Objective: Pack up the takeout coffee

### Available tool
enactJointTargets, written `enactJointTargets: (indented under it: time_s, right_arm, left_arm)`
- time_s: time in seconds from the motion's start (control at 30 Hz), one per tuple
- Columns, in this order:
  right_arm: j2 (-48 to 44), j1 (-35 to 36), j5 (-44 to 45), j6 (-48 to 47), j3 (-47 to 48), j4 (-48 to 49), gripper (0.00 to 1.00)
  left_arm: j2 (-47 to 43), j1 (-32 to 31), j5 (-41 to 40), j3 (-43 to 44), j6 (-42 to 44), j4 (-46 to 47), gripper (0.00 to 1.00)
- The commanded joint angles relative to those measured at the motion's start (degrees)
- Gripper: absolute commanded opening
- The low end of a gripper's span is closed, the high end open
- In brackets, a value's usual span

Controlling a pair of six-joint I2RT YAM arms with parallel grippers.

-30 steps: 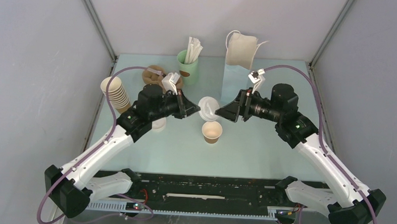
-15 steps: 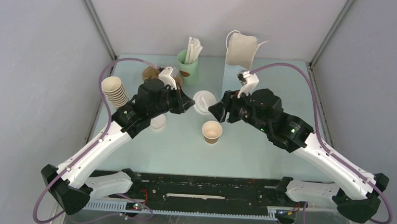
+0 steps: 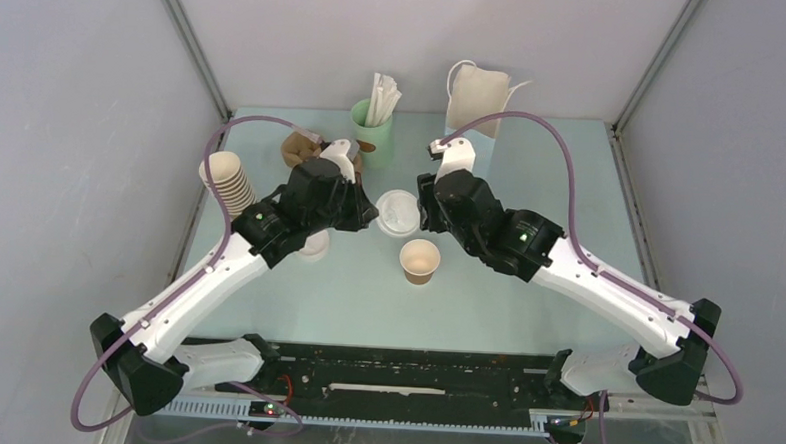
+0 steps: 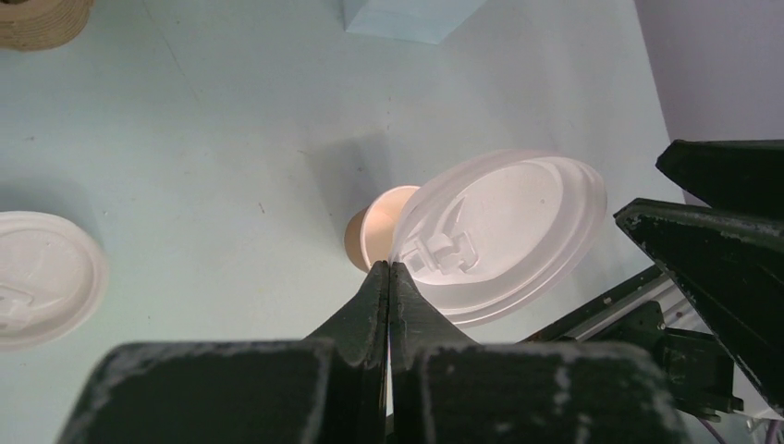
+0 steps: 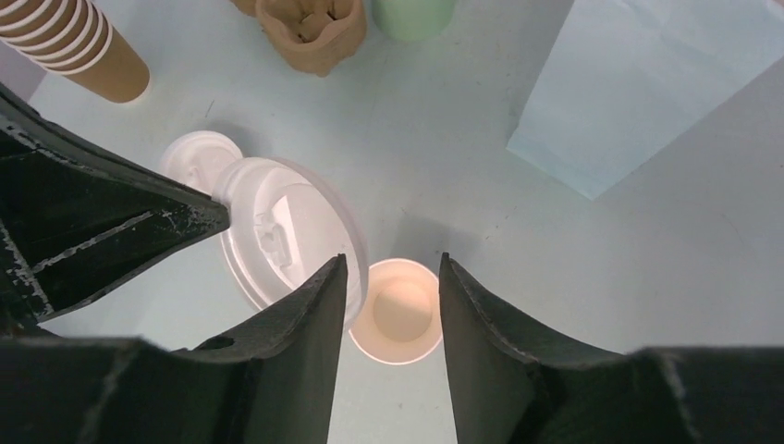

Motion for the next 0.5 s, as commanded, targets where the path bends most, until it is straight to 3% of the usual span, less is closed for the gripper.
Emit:
enactJointTargets:
  time_s: [0.0,0.47]
  right_arm:
    - [0.99,1.63,1.15,-2.06,3.38,0.75,0.49]
    - [7.26,2.63,3.31,-3.87,4.90,0.13,0.40]
  left_arm:
    - [0.74,-0.51,-1.86,4.00,1.06,-1.44,0.00]
    - [1.17,-0.65,-2.08,5.09,0.35,-3.61,0.00]
